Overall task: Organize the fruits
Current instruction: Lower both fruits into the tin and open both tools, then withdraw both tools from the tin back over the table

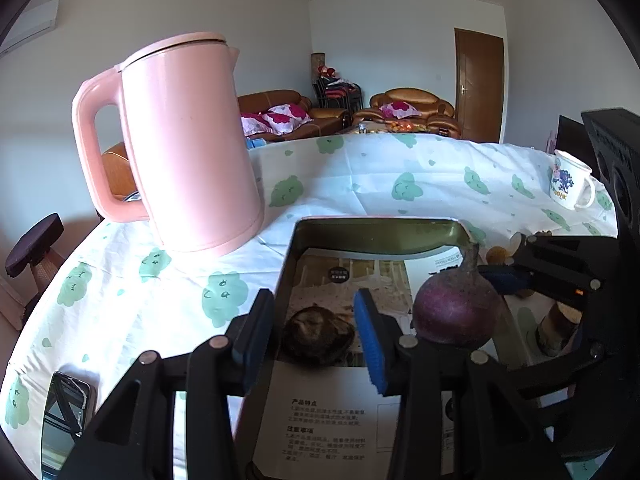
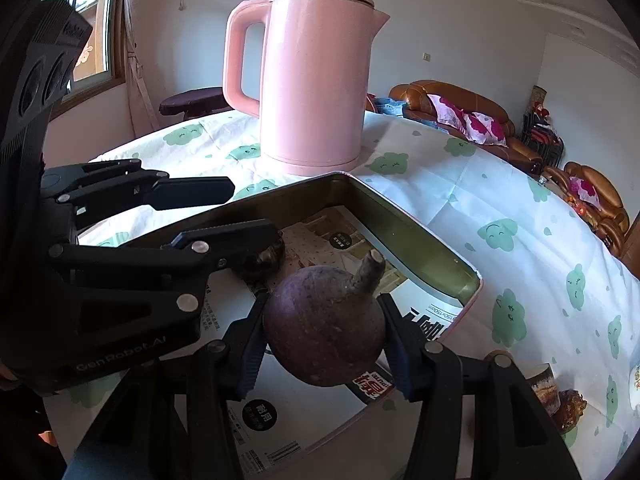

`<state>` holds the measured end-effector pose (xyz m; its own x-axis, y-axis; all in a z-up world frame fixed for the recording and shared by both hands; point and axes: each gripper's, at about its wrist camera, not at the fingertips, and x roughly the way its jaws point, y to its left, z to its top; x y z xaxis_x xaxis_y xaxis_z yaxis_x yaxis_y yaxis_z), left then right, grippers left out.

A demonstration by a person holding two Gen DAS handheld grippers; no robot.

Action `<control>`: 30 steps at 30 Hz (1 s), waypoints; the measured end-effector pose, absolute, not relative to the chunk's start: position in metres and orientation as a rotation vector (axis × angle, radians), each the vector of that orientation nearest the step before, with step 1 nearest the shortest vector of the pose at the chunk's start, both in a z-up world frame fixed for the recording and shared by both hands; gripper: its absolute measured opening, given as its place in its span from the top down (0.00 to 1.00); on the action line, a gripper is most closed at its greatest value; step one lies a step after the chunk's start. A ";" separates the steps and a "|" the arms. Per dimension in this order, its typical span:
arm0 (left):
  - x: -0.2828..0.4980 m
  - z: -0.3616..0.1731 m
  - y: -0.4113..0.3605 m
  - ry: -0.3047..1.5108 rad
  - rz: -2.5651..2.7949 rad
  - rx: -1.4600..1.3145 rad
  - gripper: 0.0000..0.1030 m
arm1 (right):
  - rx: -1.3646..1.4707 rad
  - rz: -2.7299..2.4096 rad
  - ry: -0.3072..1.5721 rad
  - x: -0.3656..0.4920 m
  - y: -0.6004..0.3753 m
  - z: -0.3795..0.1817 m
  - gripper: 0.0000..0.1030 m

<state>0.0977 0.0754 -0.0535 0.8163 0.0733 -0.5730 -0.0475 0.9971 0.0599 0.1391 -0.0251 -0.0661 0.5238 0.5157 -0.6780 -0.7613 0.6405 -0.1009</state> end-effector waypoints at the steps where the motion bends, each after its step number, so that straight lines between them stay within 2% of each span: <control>1: 0.097 -0.053 0.076 0.608 0.069 0.044 0.52 | -0.422 0.789 0.643 0.137 -0.025 -0.065 0.45; 3: 0.094 -0.051 0.077 0.587 0.082 0.039 0.40 | -0.421 0.786 0.630 0.136 -0.025 -0.063 0.38; 8: 0.081 -0.040 0.080 0.531 0.075 0.004 0.34 | -0.419 0.767 0.591 0.130 -0.029 -0.055 0.38; 17: 0.052 -0.018 0.072 0.410 0.077 -0.041 0.12 | -0.328 0.642 0.518 0.109 -0.099 -0.028 0.38; 23: 0.047 -0.019 0.036 0.408 0.003 -0.021 0.12 | -0.200 0.479 0.514 0.101 -0.178 -0.019 0.37; 30: 0.050 -0.031 -0.026 0.452 -0.127 0.040 0.13 | -0.111 0.351 0.559 0.098 -0.232 -0.036 0.37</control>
